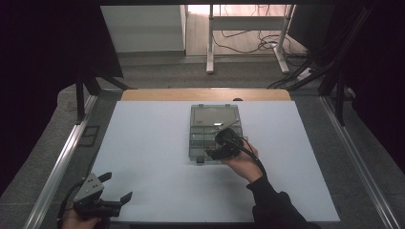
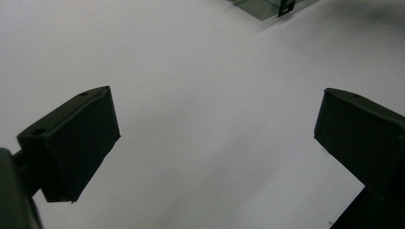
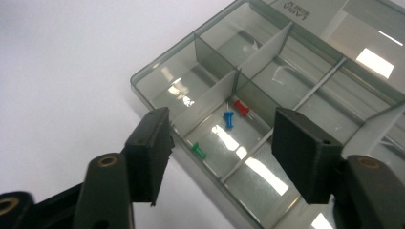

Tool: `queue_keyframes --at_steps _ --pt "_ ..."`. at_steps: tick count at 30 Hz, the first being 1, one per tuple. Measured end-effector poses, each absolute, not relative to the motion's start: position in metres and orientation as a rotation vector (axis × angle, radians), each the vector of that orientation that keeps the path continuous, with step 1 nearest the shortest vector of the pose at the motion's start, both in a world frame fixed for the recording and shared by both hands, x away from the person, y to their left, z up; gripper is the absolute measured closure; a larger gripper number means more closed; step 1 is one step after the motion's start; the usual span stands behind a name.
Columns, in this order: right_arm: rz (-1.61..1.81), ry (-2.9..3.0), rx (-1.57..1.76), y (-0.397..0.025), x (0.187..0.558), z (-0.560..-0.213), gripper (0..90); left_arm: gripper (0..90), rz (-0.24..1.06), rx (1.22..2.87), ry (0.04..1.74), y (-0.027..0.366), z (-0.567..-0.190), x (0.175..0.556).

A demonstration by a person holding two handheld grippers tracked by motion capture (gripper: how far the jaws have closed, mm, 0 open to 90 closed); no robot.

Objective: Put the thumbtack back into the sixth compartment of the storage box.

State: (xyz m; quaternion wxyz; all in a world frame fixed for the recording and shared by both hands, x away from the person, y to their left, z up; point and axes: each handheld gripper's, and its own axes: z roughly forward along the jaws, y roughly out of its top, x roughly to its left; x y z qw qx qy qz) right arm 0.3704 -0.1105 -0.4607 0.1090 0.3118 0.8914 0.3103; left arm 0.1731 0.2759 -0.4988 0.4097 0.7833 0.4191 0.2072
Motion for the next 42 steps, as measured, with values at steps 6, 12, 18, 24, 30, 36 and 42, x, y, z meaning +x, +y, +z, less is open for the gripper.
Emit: queue_keyframes --at_steps 6,12,18,24,30,36,42 --pt "0.904 2.606 0.922 -0.116 0.365 -0.459 31.1 1.8 0.523 1.975 1.055 0.276 -0.499 0.173" --pt "0.931 2.592 0.924 -0.121 0.359 -0.455 23.2 1.8 0.522 1.972 1.056 0.276 -0.499 0.173" --pt "0.957 2.583 0.917 -0.125 0.355 -0.452 18.7 1.8 0.519 1.970 1.057 0.276 -0.499 0.173" --pt "0.977 2.572 0.912 -0.130 0.348 -0.449 13.9 1.8 0.519 1.970 1.057 0.276 -0.499 0.173" --pt "0.968 2.569 0.899 -0.134 0.342 -0.448 10.0 1.8 0.520 1.971 1.057 0.276 -0.499 0.173" --pt "0.959 2.567 0.888 -0.139 0.337 -0.449 6.5 1.8 0.520 1.971 1.057 0.276 -0.499 0.173" --pt "0.971 2.554 0.884 -0.146 0.330 -0.451 2.9 1.8 0.518 1.970 1.058 0.276 -0.499 0.173"
